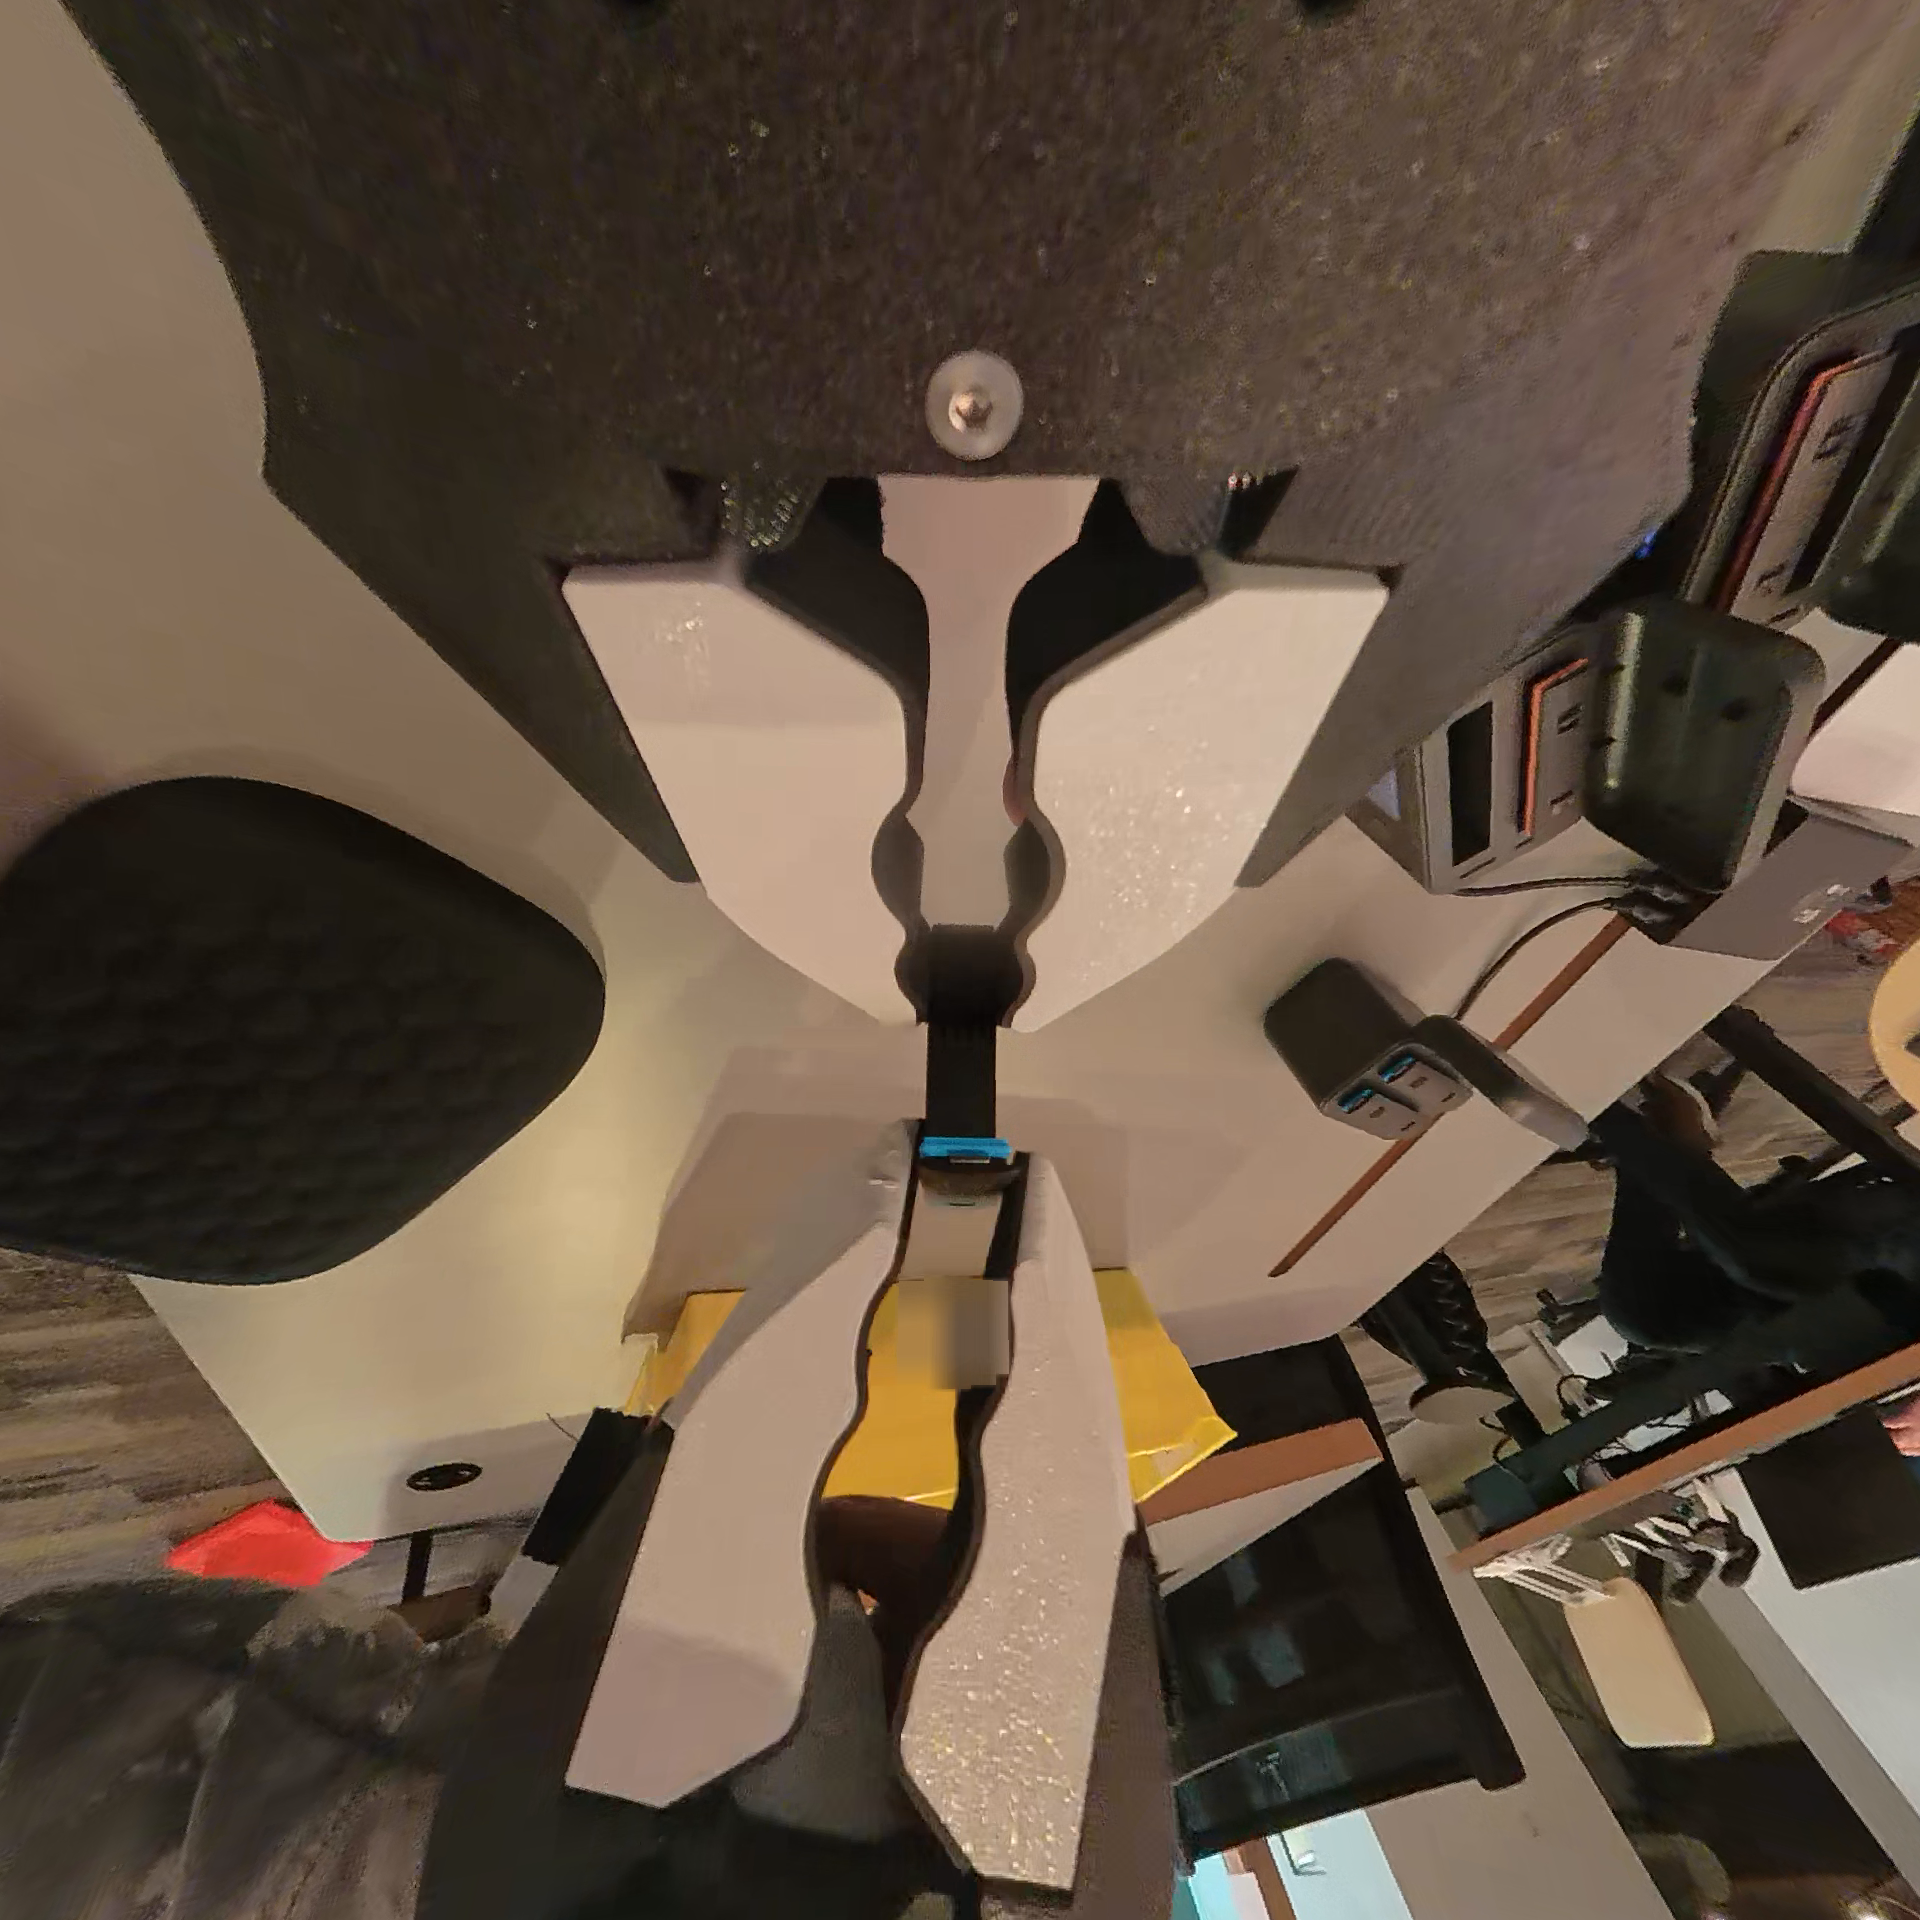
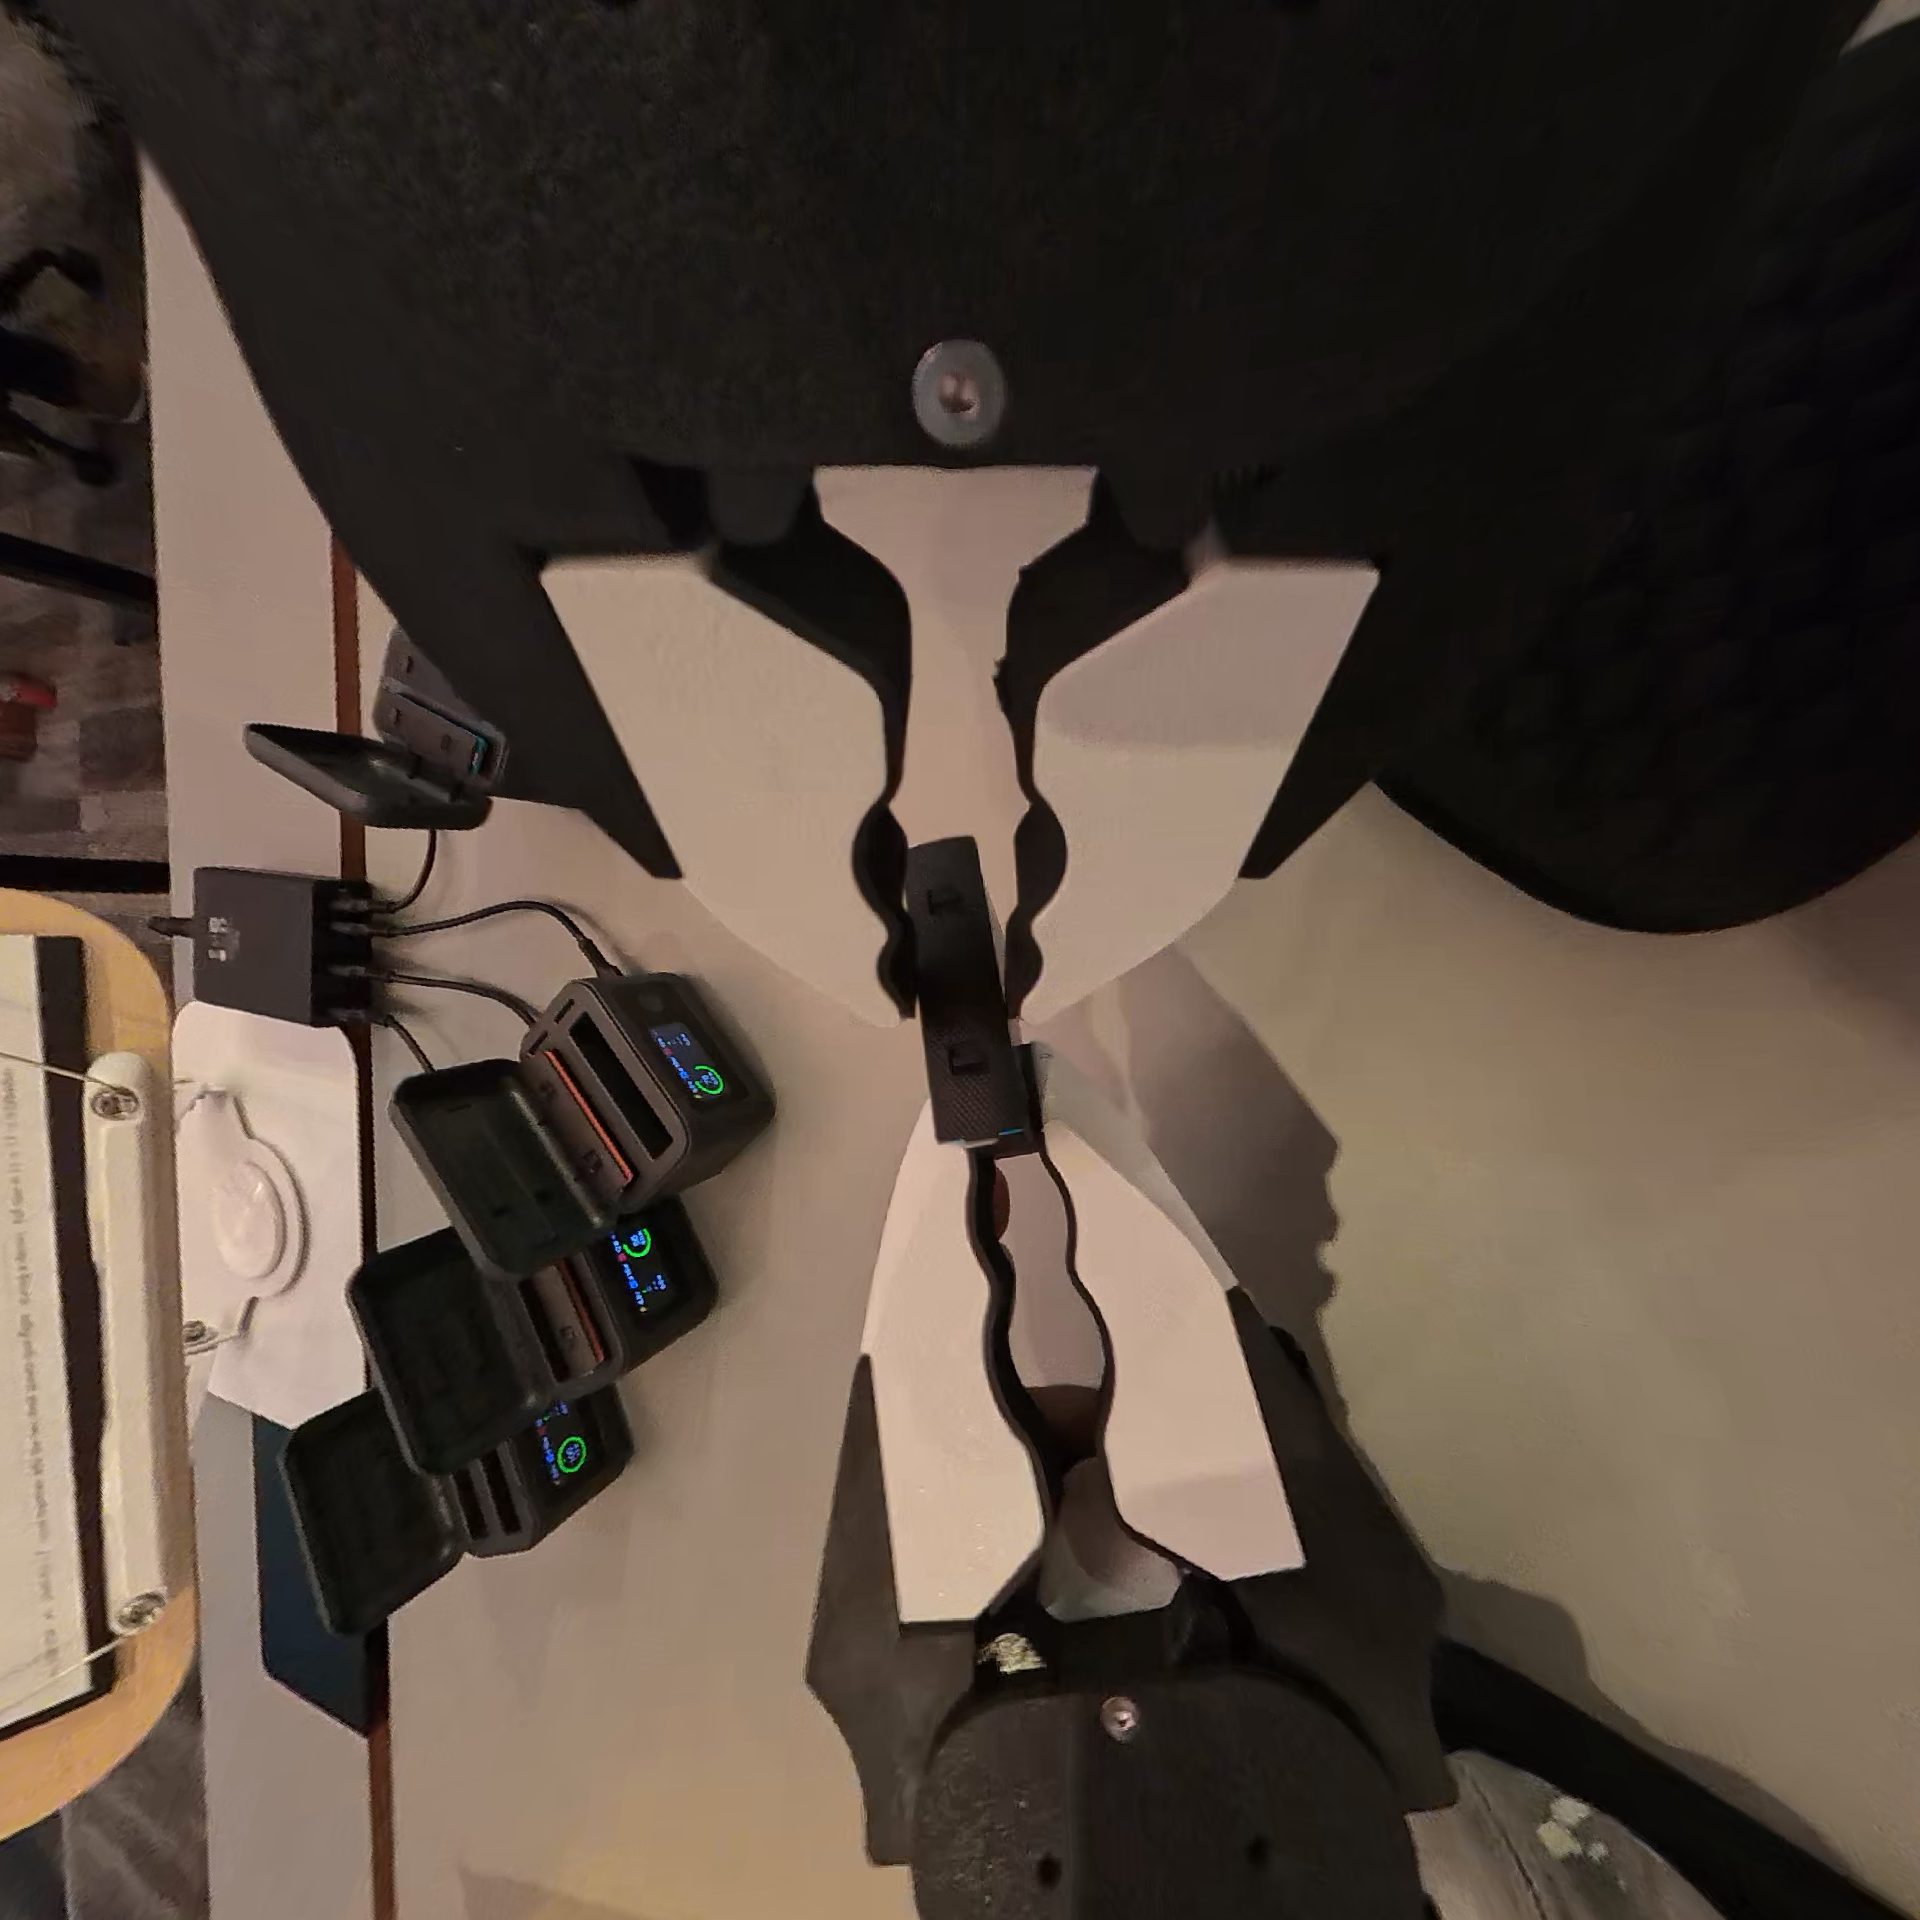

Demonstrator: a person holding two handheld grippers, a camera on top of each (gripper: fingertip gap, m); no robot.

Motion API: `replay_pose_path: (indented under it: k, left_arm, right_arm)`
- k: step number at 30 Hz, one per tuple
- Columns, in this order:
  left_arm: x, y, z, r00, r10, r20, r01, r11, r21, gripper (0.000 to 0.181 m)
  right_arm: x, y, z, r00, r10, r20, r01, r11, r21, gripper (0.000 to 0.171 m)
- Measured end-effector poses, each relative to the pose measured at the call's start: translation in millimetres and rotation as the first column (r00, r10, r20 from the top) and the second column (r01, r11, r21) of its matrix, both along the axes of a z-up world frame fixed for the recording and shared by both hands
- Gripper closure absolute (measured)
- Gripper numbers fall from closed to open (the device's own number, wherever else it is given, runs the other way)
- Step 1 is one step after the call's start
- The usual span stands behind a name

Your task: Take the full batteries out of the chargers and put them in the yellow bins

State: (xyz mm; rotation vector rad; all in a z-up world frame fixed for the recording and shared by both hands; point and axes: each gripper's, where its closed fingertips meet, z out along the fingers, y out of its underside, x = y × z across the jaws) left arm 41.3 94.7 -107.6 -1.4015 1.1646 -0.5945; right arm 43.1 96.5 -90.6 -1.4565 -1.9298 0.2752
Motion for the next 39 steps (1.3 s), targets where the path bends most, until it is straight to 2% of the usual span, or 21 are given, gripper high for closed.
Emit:
replay_pose_path:
  k: [3,6,11,15,18,23,30,34,39]
  left_arm:
    - [1,-1,-1,1.0,-0.006,0.003,0.006,1.0,0.001,0.17]
    - [2,-2,6,0.999,0.007,0.046,-0.008,1.0,0.011,0.168]
    - [-14,17,12,0.989,0.117,0.093,-0.119,0.993,0.006,0.172]
    - [-37,37,25,0.948,0.273,0.161,-0.28,0.96,0.024,0.175]
    - [-52,45,33,0.914,0.341,0.219,-0.355,0.935,0.027,0.18]
    - [-65,51,36,0.878,0.392,0.275,-0.405,0.914,-0.013,0.181]
    - [-69,59,23,0.859,0.445,0.253,-0.447,0.893,-0.053,0.181]
    - [-71,63,16,0.854,0.464,0.234,-0.459,0.885,-0.077,0.181]
    - [-72,66,12,0.852,0.478,0.215,-0.472,0.878,-0.083,0.181]
  right_arm:
    - [2,-2,-2,0.998,0.03,0.046,-0.032,0.999,0.035,0.157]
    - [17,1,9,0.997,0.021,0.079,-0.024,0.999,0.037,0.157]
    - [96,53,63,0.97,-0.208,0.124,0.194,0.974,0.114,0.157]
    - [192,94,83,0.875,-0.417,0.244,0.38,0.906,0.185,0.157]
    - [254,100,66,0.809,-0.473,0.349,0.457,0.879,0.131,0.157]
    - [317,74,-3,0.723,-0.416,0.552,0.514,0.857,-0.027,0.157]
    - [325,48,-63,0.687,-0.311,0.657,0.511,0.849,-0.133,0.157]
    - [324,49,-74,0.682,-0.29,0.671,0.497,0.857,-0.134,0.156]
    - [325,57,-71,0.68,-0.33,0.655,0.506,0.858,-0.092,0.152]
